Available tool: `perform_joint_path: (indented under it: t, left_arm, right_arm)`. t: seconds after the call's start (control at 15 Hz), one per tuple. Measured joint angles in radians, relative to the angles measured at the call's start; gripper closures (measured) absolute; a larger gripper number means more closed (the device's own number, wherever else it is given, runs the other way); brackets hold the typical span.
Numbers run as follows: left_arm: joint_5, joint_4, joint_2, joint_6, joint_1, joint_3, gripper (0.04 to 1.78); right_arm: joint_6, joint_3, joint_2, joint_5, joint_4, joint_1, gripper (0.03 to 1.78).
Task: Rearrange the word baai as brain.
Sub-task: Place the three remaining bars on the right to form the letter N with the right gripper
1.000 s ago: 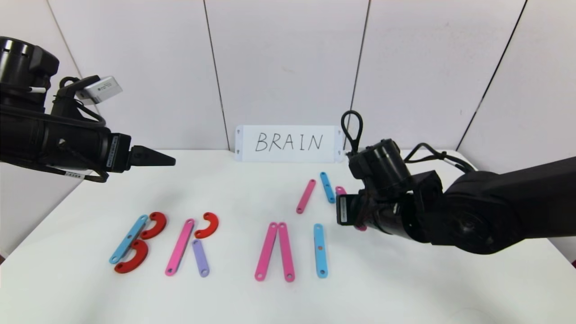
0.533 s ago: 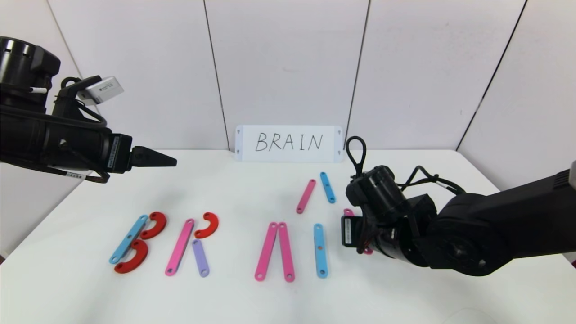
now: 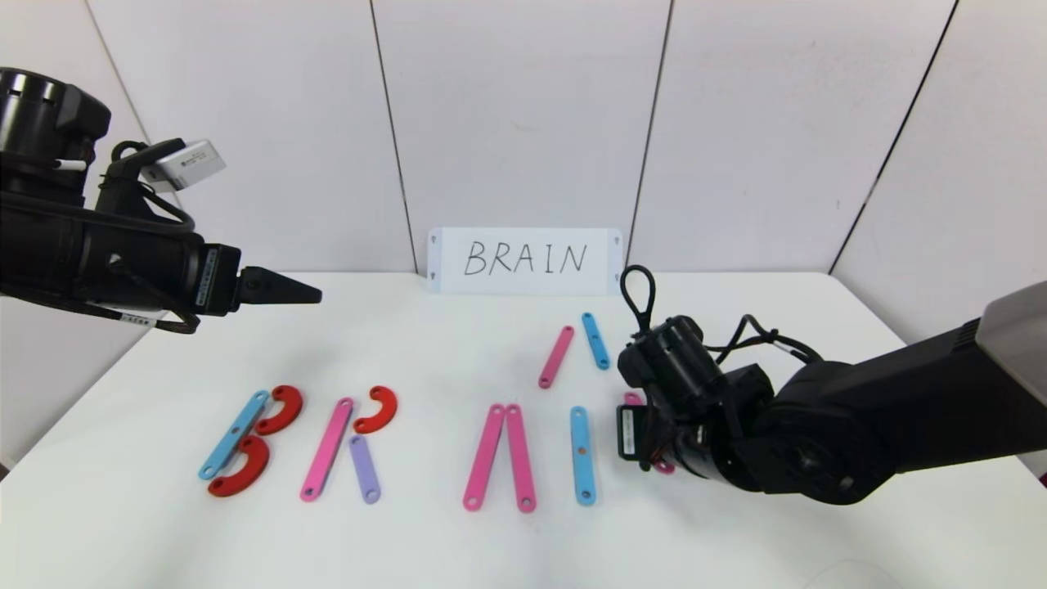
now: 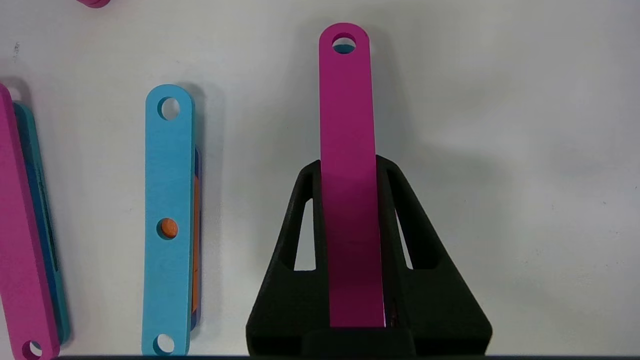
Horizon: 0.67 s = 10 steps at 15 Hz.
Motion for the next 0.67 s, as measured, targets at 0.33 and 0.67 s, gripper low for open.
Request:
perform_joint_path:
  t: [0.33, 0.67]
  left_arm:
    - [-0.001, 0.0, 0.0, 0.0, 0.0, 0.0, 0.09]
    - [0.0, 0.001, 0.001, 0.0, 0.0, 0.0, 0.09]
  right_arm:
    - [0.0, 0.0, 0.019, 0.001, 0.0, -0.004, 1.44]
    - [0.0, 0.002, 0.019, 0.001, 0.002, 0.001, 0.84]
